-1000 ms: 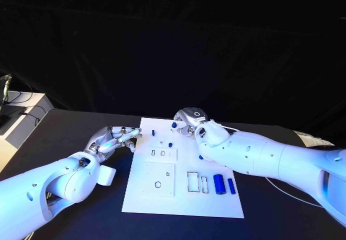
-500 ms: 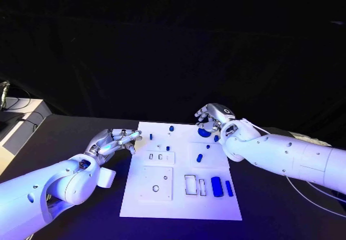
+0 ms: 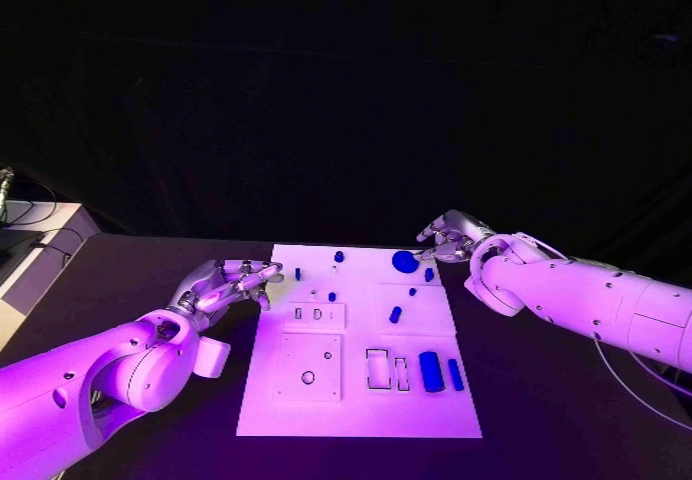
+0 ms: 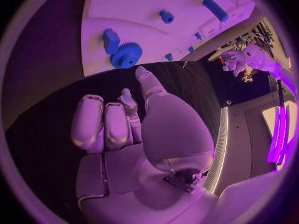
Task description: Assemble the parts on the task board
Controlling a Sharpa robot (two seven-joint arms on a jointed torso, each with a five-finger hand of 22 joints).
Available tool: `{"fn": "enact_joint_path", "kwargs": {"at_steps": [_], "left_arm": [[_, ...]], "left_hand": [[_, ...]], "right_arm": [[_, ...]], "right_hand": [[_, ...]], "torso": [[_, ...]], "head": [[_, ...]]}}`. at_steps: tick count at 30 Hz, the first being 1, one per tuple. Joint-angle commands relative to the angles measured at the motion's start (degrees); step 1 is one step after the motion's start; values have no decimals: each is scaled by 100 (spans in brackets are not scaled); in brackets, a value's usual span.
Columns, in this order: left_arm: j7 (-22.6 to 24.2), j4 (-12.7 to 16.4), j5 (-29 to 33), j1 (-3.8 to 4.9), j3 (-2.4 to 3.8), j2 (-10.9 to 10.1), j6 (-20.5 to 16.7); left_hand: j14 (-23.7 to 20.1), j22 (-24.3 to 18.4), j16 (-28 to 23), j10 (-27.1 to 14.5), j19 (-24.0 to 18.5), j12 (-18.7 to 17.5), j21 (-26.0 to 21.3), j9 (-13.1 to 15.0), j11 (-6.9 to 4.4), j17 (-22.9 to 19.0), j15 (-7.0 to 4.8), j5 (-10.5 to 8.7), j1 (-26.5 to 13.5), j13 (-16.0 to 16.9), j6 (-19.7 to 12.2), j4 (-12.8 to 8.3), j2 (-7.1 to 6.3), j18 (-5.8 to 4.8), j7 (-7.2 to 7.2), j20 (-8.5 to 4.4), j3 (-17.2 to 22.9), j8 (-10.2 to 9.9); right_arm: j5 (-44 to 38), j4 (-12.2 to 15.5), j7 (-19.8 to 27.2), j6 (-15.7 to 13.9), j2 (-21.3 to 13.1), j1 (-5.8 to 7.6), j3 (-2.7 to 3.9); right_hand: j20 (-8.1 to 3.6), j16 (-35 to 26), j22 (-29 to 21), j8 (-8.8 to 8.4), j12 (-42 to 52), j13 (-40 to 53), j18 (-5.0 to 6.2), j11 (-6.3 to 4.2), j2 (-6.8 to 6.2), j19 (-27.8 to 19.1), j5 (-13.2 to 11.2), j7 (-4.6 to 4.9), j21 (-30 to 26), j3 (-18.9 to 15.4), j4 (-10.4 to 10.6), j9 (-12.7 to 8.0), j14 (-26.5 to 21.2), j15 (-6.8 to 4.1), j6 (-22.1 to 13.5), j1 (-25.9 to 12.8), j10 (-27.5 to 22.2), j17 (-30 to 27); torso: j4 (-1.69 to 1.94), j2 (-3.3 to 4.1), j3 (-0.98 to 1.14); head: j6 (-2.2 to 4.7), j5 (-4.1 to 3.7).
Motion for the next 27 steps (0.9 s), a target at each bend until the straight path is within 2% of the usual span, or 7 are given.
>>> {"fn": "enact_joint_path", "kwargs": {"at_steps": [1, 9, 16, 20, 27], "left_arm": [[81, 23, -14, -7, 5, 9, 117], [79, 24, -25, -14, 5, 20, 126], [78, 10, -28, -16, 5, 31, 132], [75, 2, -28, -17, 5, 35, 135], [70, -6, -28, -17, 5, 35, 138]], "left_hand": [[-45, -5, 24, -8, -32, -19, 31, 4, 0, -7, 11, -8, -6, 8, -27, -36, 55, 96, -21, -1, -11, -21], [-41, -12, 32, -16, -32, -20, 41, 3, 1, -7, 10, -8, -6, 8, -34, -43, 50, 96, -21, -3, -12, -23], [-41, -12, 32, -16, -32, -20, 41, 3, 1, -7, 10, -8, -6, 8, -34, -43, 50, 96, -21, -3, -12, -23], [-41, -12, 32, -16, -32, -20, 41, 3, 1, -7, 10, -8, -6, 8, -34, -43, 50, 96, -21, -3, -12, -23], [-41, -12, 32, -16, -32, -20, 41, 3, 1, -7, 10, -8, -6, 8, -34, -43, 50, 96, -21, -3, -12, -23]], "right_arm": [[65, -109, -220, 570, 91, 8, 2], [44, -282, -337, 704, 282, 13, 2], [-1, -336, -386, 700, 369, 13, 3], [-50, -382, -424, 661, 398, 14, 3], [-120, -418, -430, 665, 426, 14, 3]], "right_hand": [[51, 40, 900, -21, 16, 68, 29, -109, -84, 311, -29, 29, 51, 9, 53, -5, 0, 48, -90, 17, 163, 60], [61, 46, 906, -18, 11, 134, 30, -104, -123, 304, -6, 31, 103, 21, 101, -3, 12, 54, -100, 4, 186, 137], [64, 57, 914, -17, 8, 153, 25, -102, -124, 305, -1, 34, 138, 43, 124, -3, 17, 57, -106, 8, 185, 180], [64, 60, 914, -14, 13, 164, 25, -104, -106, 304, 19, 32, 144, 61, 130, -2, 20, 56, -96, 11, 195, 196], [62, 65, 921, -6, 32, 186, 19, -112, -71, 305, 34, 23, 177, 91, 109, -1, 22, 52, -54, 23, 218, 220]], "torso": [[1, 35, 36], [27, 74, 67], [50, 86, 68], [41, 90, 75], [40, 92, 73]], "head": [[-3, -12], [-28, -35], [-44, -57], [-49, -53], [-57, -59]]}}
